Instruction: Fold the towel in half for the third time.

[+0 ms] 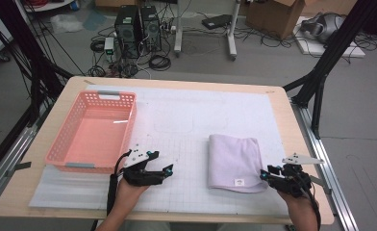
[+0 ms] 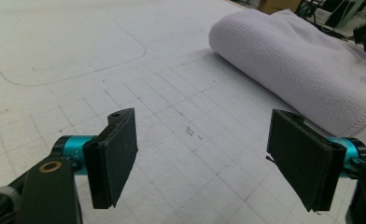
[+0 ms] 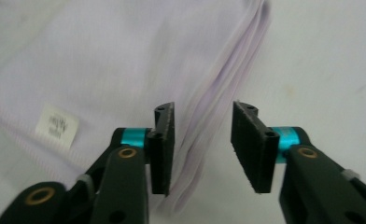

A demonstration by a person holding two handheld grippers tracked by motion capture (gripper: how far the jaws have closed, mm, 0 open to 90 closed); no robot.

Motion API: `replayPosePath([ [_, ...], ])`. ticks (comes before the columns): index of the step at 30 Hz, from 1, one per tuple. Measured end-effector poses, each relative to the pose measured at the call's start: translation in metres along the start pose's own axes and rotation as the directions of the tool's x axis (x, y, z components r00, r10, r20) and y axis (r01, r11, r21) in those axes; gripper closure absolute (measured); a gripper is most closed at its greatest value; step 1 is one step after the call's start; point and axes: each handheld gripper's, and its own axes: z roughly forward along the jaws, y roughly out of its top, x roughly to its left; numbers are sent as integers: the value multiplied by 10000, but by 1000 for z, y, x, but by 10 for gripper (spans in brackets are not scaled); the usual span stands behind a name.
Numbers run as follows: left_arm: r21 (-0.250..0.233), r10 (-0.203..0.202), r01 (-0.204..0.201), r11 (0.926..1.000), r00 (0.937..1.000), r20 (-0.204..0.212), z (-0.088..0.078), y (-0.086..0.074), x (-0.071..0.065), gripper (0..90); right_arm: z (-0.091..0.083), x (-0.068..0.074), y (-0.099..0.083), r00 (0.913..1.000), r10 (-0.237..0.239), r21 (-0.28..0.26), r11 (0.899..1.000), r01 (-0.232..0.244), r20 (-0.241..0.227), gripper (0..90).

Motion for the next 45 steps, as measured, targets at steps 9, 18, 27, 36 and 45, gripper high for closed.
replayPosePath([
  [9, 49, 15, -15, 10000, 10000, 26, 1, 0, 0, 249, 19, 16, 51, 9869, -1612, -1142, 9803, 1611, 85, 599],
  [18, 6, -27, 27, 10000, 10000, -3, -1, -1, 2, 249, 74, 32, 85, 9748, -2085, -694, 9767, 2033, -798, 668],
  [27, 19, -12, 12, 10000, 10000, 10, -1, -1, 2, 249, 121, 47, 96, 9626, -2494, 496, 9655, 2556, -1056, 673],
  [36, 62, -25, 24, 10000, 9999, 170, 2, -1, -1, 249, 124, 45, 97, 9559, -2667, 180, 9624, 2709, -1229, 566],
  [45, -13, -79, 79, 10000, 9999, 141, 2, 0, -1, 248, 101, 1, 82, 9701, -2395, 646, 9694, 2366, 406, 829],
])
